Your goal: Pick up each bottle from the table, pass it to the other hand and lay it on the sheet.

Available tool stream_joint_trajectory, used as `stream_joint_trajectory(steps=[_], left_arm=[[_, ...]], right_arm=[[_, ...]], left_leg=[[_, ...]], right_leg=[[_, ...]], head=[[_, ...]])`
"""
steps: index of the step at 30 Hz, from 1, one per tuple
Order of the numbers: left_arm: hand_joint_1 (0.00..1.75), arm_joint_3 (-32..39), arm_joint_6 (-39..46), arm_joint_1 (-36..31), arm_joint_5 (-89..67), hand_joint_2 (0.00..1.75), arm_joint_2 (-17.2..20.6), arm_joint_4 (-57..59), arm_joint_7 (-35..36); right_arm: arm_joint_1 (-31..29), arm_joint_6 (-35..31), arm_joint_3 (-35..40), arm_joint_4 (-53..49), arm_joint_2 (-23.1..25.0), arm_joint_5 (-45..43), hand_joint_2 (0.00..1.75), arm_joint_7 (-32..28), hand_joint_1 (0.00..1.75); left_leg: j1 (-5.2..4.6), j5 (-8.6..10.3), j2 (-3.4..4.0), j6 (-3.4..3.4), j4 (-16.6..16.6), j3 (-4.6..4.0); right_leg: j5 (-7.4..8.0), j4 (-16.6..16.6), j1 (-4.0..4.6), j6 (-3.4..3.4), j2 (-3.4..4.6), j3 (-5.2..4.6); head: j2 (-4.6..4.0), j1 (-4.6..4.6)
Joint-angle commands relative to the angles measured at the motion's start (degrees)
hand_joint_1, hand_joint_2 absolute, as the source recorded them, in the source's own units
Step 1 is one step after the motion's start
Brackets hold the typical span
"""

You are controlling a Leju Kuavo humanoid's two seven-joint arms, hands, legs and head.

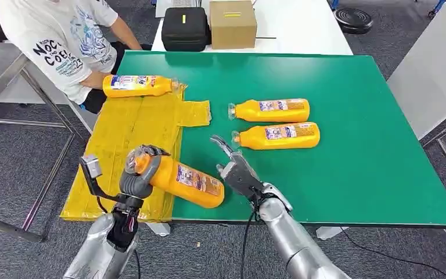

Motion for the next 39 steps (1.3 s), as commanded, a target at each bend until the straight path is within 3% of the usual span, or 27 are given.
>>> stream_joint_trajectory(steps=[1,4,8,12,24,27,30,39], left_arm=[[1.75,3.32,3.22,-2.77,0.68,1.75,-0.06,0.84,-1.75],[1.75,3.79,7.12,-3.15,-0.80,1.75,0.16,-1.21,-3.92],[1.75,2.78,22.17,-4.45,-14.86,1.75,-0.29,-8.07,-13.30],[1.75,-1.06,30.48,-6.34,-23.69,1.75,-0.78,-11.73,-15.87],[1.75,-1.52,30.98,-6.23,-23.89,1.75,-0.63,-11.48,-15.80],[1.75,-4.69,39.62,-7.60,-34.24,1.75,0.11,-11.23,-18.41],[1.75,-9.99,50.46,-12.12,-52.76,1.75,1.05,-8.00,-13.41],[1.75,-17.28,50.44,-15.50,-81.45,1.75,3.50,3.17,0.99]], right_arm=[[-1.35,0.66,-0.13,-0.17,-1.28,-1.76,0.00,-0.78,0.00],[-1.47,0.12,-0.60,-0.42,-1.59,-2.90,0.00,-1.08,0.00],[-0.41,-1.14,-2.02,-1.38,-2.47,-4.42,0.00,-0.90,0.00],[2.44,-2.15,-3.73,-3.34,-3.40,-5.29,0.00,-1.00,0.00],[2.56,-2.23,-3.78,-3.70,-3.31,-5.28,0.00,-0.98,0.00],[3.12,-2.93,-4.59,-4.16,-3.59,-5.67,0.00,-0.76,0.00],[2.85,-3.37,-5.41,-3.69,-4.22,-6.05,0.00,-0.69,0.00],[2.47,-2.59,-6.59,-2.69,-3.96,-6.43,0.00,-1.00,0.00]], left_leg=[[0.04,-0.04,-0.02,-0.07,-0.01,0.10],[0.13,-0.18,-0.03,-0.13,0.10,0.25],[0.13,-0.13,-0.11,-0.12,0.11,0.14],[0.13,-0.07,-0.30,-0.09,0.10,0.07],[0.08,-0.10,-0.06,-0.11,0.03,0.19],[0.07,-0.09,-0.07,-0.10,0.03,0.19],[0.09,-0.08,-0.24,-0.09,0.08,0.13],[-0.03,-0.03,-0.07,-0.08,-0.06,0.21]], right_leg=[[-0.05,-0.02,0.04,-0.06,-0.05,0.12],[-0.17,0.02,0.14,-0.12,-0.06,0.32],[-0.15,0.05,0.14,-0.11,-0.17,0.23],[-0.15,0.01,0.14,-0.08,-0.34,0.22],[-0.11,-0.02,0.09,-0.10,-0.09,0.23],[-0.11,-0.02,0.08,-0.08,-0.12,0.23],[-0.14,0.02,0.11,-0.07,-0.29,0.23],[-0.05,-0.06,-0.03,-0.06,-0.09,0.23]], head=[[0.00,-0.02],[0.00,-0.02],[0.00,0.00],[0.00,0.00],[0.00,0.00],[0.00,-0.02],[0.00,-0.02],[0.00,-0.02]])
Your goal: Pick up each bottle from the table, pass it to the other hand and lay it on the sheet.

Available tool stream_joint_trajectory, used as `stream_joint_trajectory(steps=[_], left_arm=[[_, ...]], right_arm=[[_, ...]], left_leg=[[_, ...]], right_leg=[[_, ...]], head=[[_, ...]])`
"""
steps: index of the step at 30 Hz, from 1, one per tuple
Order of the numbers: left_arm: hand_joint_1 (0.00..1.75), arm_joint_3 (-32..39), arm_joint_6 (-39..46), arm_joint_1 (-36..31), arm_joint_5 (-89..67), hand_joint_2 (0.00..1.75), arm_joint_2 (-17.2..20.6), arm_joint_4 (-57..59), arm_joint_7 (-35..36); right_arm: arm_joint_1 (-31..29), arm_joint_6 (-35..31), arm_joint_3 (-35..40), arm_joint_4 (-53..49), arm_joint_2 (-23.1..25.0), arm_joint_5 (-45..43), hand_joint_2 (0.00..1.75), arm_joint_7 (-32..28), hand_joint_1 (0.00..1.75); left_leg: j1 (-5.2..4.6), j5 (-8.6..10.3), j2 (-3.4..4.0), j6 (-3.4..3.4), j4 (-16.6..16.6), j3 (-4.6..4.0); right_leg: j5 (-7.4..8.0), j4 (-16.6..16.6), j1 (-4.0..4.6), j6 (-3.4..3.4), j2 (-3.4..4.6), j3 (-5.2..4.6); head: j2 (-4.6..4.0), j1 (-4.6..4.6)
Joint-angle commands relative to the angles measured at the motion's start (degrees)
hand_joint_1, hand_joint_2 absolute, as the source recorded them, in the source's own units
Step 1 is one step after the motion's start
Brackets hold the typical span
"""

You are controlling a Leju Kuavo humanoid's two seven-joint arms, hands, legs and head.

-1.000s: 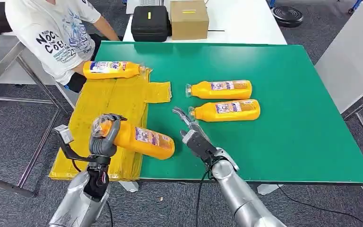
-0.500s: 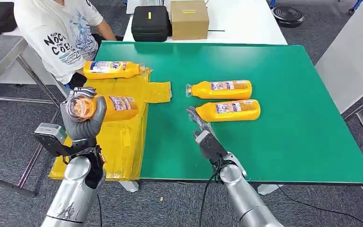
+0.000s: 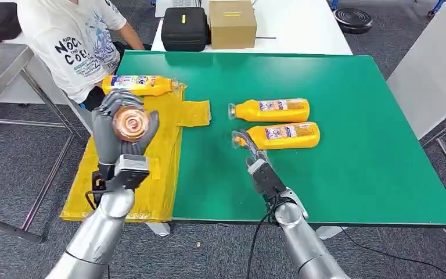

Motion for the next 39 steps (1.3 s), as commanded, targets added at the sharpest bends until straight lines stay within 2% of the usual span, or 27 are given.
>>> stream_joint_trajectory(steps=[1,3,8,15,18,30,39], left_arm=[[1.75,-9.47,0.56,-5.95,-19.06,1.75,4.17,14.42,9.16],[1.75,-10.08,-0.86,-6.37,-23.89,1.75,4.45,16.80,12.19],[1.75,-11.85,-5.82,-6.68,-30.06,1.75,5.67,21.61,15.58],[1.75,-14.62,-10.89,-9.17,-30.86,1.75,7.43,30.09,16.87],[1.75,-15.52,-11.79,-10.41,-33.49,1.75,7.33,34.73,19.79],[1.75,-15.97,-11.67,-11.98,-38.20,1.75,4.98,46.59,24.80],[1.75,-16.04,-10.16,-10.80,-41.53,1.75,4.51,47.95,29.28]], right_arm=[[-1.69,0.95,-1.95,2.21,-1.08,-0.23,0.00,-0.29,0.00],[-2.04,1.28,-2.11,2.22,-0.95,-0.36,0.00,-0.19,0.00],[-1.30,1.43,-3.46,0.74,-1.39,-0.73,0.00,-0.20,0.00],[-2.00,2.24,-4.84,0.90,-1.64,-0.92,0.00,-0.37,0.00],[-1.51,2.19,-5.15,0.47,-1.79,-0.83,0.00,-0.64,0.00],[0.61,2.38,-6.51,-3.88,-2.10,-0.02,0.00,-0.02,0.00],[0.71,2.67,-6.14,-3.22,-2.10,0.82,0.00,0.07,0.00]], left_leg=[[0.09,-0.11,-0.08,-0.15,-0.07,0.41],[0.03,-0.04,-0.04,-0.08,-0.05,0.18],[0.05,-0.04,-0.01,-0.08,-0.07,0.23],[0.11,-0.11,0.01,-0.13,-0.01,0.32],[0.13,-0.10,0.03,-0.13,-0.02,0.30],[0.12,-0.13,-0.01,-0.11,0.00,0.31],[0.14,-0.15,0.01,-0.13,0.03,0.30]], right_leg=[[-0.14,-0.07,0.10,-0.14,-0.13,0.45],[-0.06,-0.04,0.04,-0.07,-0.06,0.19],[-0.08,-0.03,0.06,-0.07,-0.06,0.22],[-0.12,-0.01,0.13,-0.12,-0.03,0.32],[-0.10,-0.03,0.14,-0.12,0.00,0.32],[-0.14,-0.01,0.14,-0.10,-0.04,0.32],[-0.15,-0.01,0.16,-0.12,-0.03,0.32]], head=[[0.00,0.02],[0.00,0.00],[0.00,0.00],[0.00,0.02],[0.00,0.02],[0.00,0.00],[0.00,0.00]])
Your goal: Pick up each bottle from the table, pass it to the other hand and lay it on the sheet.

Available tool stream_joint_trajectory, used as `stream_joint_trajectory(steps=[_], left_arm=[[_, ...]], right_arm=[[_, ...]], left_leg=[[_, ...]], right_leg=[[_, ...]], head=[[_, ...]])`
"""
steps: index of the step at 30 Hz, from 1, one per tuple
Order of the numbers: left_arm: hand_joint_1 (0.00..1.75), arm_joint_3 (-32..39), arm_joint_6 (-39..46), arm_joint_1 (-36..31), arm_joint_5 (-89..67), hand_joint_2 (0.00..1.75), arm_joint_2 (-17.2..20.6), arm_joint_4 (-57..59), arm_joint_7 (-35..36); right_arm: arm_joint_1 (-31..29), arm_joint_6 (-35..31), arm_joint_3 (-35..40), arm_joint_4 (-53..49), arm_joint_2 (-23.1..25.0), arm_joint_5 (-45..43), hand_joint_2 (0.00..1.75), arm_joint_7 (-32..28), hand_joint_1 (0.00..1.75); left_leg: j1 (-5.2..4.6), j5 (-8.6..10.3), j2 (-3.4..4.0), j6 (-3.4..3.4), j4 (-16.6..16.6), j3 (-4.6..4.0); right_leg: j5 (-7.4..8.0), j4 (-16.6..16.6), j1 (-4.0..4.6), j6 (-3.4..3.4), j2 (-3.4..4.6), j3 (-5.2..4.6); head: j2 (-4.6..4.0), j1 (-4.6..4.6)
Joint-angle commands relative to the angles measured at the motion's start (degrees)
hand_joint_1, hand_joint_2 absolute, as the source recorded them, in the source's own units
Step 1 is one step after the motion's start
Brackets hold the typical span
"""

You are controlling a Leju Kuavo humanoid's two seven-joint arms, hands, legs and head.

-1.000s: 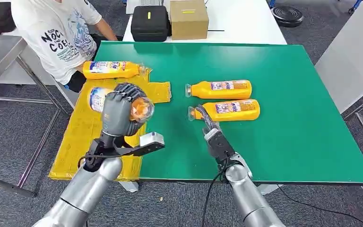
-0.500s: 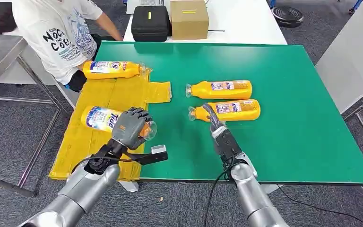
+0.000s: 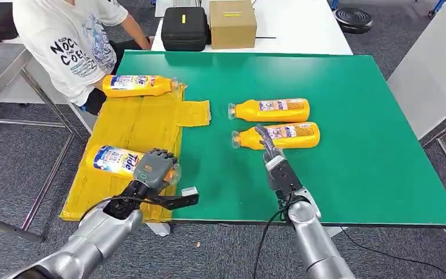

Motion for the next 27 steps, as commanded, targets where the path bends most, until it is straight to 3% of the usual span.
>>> stream_joint_trajectory(steps=[1,25,26,27], left_arm=[[1.75,-2.82,1.23,-2.28,-4.01,1.75,-0.84,7.09,4.09],[1.75,1.90,0.24,-0.23,-5.90,1.75,-0.62,7.55,4.11],[1.62,2.00,0.38,-0.12,-5.88,1.75,-0.58,7.55,4.17],[0.66,2.54,0.85,0.07,-5.81,1.75,-0.69,7.62,4.03]], right_arm=[[-0.81,0.48,-0.48,1.04,-0.79,0.87,0.00,0.50,0.00],[-2.37,0.71,1.09,3.75,-0.49,1.27,0.00,0.43,0.00],[-2.38,0.74,1.06,3.83,-0.60,1.25,0.00,0.42,0.00],[-2.49,0.68,1.17,4.16,-0.66,1.26,0.00,0.42,0.00]], left_leg=[[0.07,-0.10,0.00,-0.09,-0.01,0.24],[0.07,-0.13,0.14,-0.10,-0.02,0.26],[0.04,-0.08,0.11,-0.08,-0.03,0.18],[0.09,-0.16,0.16,-0.12,-0.01,0.33]], right_leg=[[-0.10,-0.03,0.08,-0.08,-0.04,0.26],[-0.08,-0.03,0.08,-0.09,0.10,0.27],[-0.05,-0.03,0.04,-0.07,0.08,0.19],[-0.10,-0.03,0.10,-0.11,0.12,0.34]], head=[[0.00,0.02],[0.00,0.00],[0.00,0.00],[0.00,0.00]])
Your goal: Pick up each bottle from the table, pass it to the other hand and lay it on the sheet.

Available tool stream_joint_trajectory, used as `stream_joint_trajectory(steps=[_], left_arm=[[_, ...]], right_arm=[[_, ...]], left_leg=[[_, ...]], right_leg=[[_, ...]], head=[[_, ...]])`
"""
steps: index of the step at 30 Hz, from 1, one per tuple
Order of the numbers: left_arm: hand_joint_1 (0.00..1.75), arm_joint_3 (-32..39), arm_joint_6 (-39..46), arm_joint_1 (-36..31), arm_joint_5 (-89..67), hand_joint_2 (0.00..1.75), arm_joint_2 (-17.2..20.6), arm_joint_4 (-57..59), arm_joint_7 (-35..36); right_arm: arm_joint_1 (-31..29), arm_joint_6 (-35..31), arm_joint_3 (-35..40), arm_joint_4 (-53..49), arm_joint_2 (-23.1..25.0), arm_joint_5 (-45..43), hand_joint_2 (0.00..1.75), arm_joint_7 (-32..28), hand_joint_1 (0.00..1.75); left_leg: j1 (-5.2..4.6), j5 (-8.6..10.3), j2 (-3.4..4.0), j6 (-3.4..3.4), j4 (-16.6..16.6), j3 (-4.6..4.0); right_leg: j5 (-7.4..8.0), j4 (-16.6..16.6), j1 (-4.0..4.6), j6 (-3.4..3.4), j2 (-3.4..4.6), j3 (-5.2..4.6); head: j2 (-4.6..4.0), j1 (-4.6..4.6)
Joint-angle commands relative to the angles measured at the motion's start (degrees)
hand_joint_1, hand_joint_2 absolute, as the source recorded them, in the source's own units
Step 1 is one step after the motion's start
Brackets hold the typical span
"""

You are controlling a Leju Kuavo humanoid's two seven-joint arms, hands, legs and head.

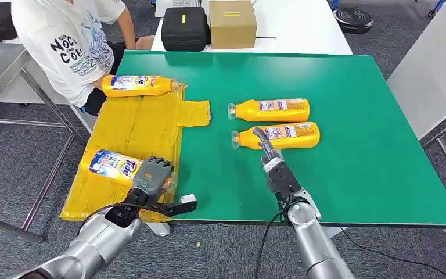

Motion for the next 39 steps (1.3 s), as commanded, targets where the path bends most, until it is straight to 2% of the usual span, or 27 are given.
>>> stream_joint_trajectory(steps=[1,2,3,18,27,28,36,39], left_arm=[[0.21,2.26,0.39,-0.80,-0.86,1.75,-0.23,4.04,-0.24],[0.05,2.75,0.63,-0.72,-1.09,1.75,-0.39,4.07,-0.28],[0.00,2.83,0.73,-0.71,-1.30,1.75,-0.45,4.05,-0.21],[0.00,3.52,0.26,-0.50,-2.41,1.75,-0.72,3.93,0.18],[0.00,3.52,0.26,-0.50,-2.41,1.75,-0.72,3.93,0.18],[0.00,3.53,0.16,-0.49,-2.44,1.75,-0.68,4.02,0.19],[0.00,3.24,-10.68,-0.18,-4.09,1.75,1.57,3.16,-0.83],[0.00,3.50,-10.86,0.55,-2.91,1.75,1.92,1.99,-3.14]], right_arm=[[-2.84,0.01,1.16,4.43,-0.65,0.03,0.00,0.03,0.00],[-2.94,0.01,1.28,4.67,-0.68,-0.05,0.00,-0.05,0.00],[-2.99,-0.02,1.29,4.78,-0.69,-0.09,0.00,-0.08,0.00],[-2.99,-0.09,1.25,4.85,-0.50,-0.40,0.00,-0.26,0.00],[-2.99,-0.09,1.25,4.85,-0.50,-0.40,0.00,-0.26,0.00],[-3.03,-0.10,1.28,4.83,-0.42,-0.40,0.00,-0.26,0.00],[-2.81,-0.33,0.46,4.75,-0.46,-0.78,0.00,-0.58,0.00],[-2.43,-0.43,0.14,4.24,-0.62,-0.78,0.00,-0.67,0.00]], left_leg=[[0.07,-0.13,0.14,-0.10,0.00,0.27],[0.04,-0.08,0.12,-0.08,-0.02,0.19],[0.04,-0.07,0.10,-0.07,-0.02,0.17],[0.09,-0.18,0.19,-0.12,0.01,0.36],[0.02,-0.05,0.10,-0.06,-0.04,0.15],[0.07,-0.15,0.18,-0.12,-0.02,0.35],[0.01,-0.06,0.09,-0.06,-0.06,0.27],[0.08,-0.15,0.29,-0.14,-0.07,0.56]], right_leg=[[-0.08,-0.04,0.08,-0.09,0.10,0.26],[-0.04,-0.05,0.05,-0.07,0.09,0.17],[-0.04,-0.05,0.04,-0.06,0.07,0.16],[-0.10,-0.04,0.10,-0.11,0.14,0.35],[-0.01,-0.04,0.02,-0.05,0.08,0.14],[-0.08,-0.05,0.07,-0.11,0.14,0.33],[-0.02,-0.04,0.00,-0.06,0.09,0.27],[-0.03,-0.09,0.08,-0.14,0.27,0.54]], head=[[0.00,0.00],[0.00,0.00],[0.00,0.00],[0.00,0.00],[0.00,0.00],[0.00,0.00],[-0.02,0.00],[0.00,0.02]])
